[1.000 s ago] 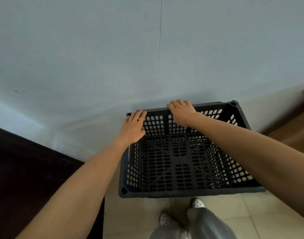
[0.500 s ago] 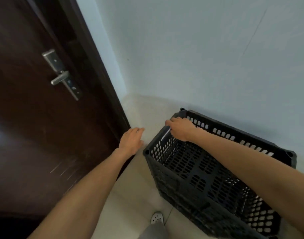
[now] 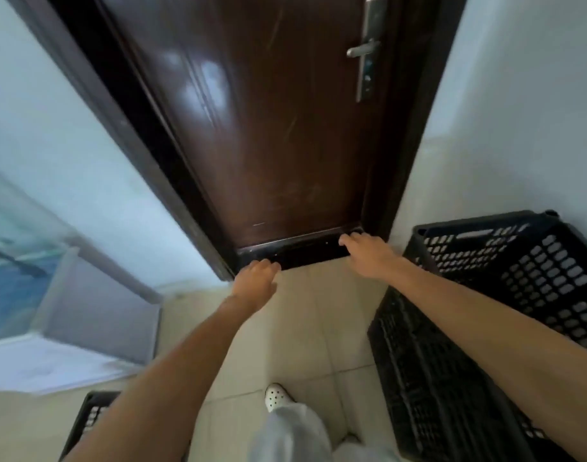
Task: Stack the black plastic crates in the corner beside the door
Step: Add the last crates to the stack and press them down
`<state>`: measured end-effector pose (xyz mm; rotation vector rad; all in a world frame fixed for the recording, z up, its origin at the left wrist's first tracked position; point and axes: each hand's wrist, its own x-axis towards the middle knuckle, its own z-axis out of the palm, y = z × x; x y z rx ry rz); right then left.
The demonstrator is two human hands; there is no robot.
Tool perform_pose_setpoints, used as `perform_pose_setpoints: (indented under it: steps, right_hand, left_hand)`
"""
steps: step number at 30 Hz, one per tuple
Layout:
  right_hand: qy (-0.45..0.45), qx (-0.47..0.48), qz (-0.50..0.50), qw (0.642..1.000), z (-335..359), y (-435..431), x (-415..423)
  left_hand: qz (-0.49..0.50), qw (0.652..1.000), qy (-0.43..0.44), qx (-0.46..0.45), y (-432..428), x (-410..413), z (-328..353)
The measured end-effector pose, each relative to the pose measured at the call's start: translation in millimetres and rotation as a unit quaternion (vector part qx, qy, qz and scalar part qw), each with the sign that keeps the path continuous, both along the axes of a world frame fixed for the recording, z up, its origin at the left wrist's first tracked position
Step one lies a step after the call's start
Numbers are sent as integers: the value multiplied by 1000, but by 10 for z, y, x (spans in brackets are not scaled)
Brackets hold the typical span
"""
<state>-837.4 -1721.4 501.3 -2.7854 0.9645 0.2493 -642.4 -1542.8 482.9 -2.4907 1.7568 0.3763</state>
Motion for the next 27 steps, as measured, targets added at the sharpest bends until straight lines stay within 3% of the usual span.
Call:
perform_pose_setpoints:
  steps: [10, 18, 27]
  right_hand:
    - [30, 47, 216, 975, 20, 1602, 1724]
    - [80, 63, 353, 930, -143, 3715, 2692]
    - [103, 95, 432, 891, -522, 5945, 3521]
  left_hand:
    - [232, 973, 0, -1, 2330, 660, -46]
    - [349, 936, 24, 39, 4601, 904, -221]
    - [456, 887, 42, 64, 6879, 1264, -359]
